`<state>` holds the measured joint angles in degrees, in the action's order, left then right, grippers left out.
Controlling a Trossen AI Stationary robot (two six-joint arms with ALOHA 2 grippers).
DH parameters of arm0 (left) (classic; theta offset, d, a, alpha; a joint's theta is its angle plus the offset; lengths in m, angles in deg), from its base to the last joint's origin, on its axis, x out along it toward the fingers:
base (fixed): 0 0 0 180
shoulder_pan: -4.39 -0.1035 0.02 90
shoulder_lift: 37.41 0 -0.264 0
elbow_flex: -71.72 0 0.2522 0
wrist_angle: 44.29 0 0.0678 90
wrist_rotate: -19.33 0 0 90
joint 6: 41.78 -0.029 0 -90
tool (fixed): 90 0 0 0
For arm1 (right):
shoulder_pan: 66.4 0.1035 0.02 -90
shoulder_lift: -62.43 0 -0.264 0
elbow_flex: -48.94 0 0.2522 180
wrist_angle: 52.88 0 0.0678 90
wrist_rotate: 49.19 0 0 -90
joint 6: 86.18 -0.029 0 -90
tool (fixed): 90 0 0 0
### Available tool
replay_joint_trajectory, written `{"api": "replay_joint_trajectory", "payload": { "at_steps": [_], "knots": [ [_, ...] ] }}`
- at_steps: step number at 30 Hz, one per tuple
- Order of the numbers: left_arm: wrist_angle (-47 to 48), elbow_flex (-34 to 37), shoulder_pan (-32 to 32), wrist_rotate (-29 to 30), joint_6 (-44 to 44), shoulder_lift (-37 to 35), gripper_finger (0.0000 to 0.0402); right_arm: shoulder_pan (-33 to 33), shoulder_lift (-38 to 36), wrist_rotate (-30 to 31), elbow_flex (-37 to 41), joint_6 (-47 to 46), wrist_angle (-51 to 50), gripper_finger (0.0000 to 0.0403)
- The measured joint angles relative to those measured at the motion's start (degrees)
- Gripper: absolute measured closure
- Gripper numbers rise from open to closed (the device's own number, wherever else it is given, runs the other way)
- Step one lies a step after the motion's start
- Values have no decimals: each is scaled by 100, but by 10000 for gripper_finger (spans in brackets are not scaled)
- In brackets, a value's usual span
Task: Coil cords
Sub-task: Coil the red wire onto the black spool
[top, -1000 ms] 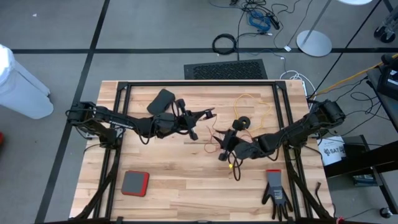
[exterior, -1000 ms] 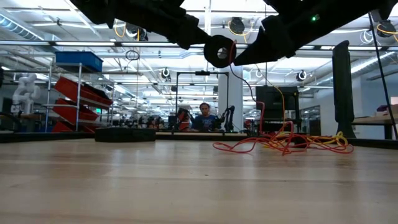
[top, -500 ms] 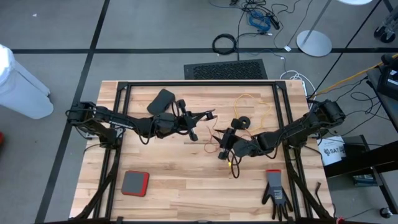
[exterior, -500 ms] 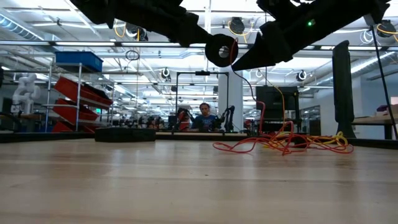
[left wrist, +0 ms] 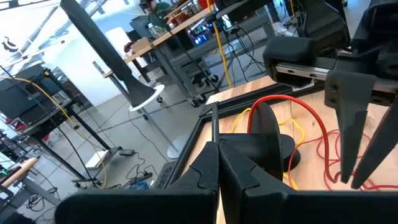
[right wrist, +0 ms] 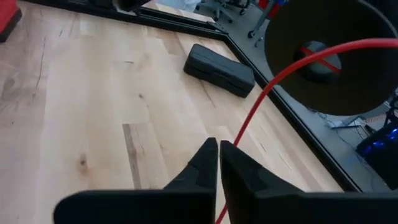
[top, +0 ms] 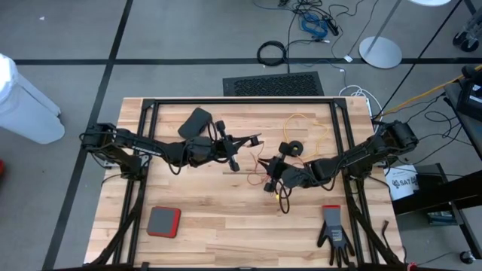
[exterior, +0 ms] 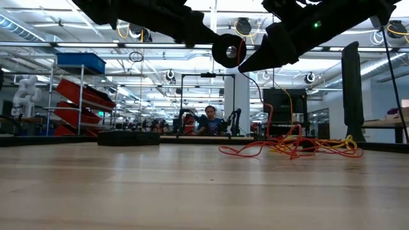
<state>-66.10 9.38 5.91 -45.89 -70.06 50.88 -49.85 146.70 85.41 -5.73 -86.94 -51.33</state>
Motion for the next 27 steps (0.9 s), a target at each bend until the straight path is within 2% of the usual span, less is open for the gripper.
{"api": "replay_joint_trajectory", "payload": {
  "at_steps": [12, 19, 27],
  "knots": [
    [7, 0, -8, -73, 71, -2, 402, 0, 0, 2, 0, 486, 725, 403],
    [55, 0, -37, -53, 64, -2, 402, 17, 0, 26, 0, 420, 482, 402],
    [55, 0, -35, -51, 56, -2, 402, 39, -1, 29, 0, -108, -194, 353]
  ]
}}
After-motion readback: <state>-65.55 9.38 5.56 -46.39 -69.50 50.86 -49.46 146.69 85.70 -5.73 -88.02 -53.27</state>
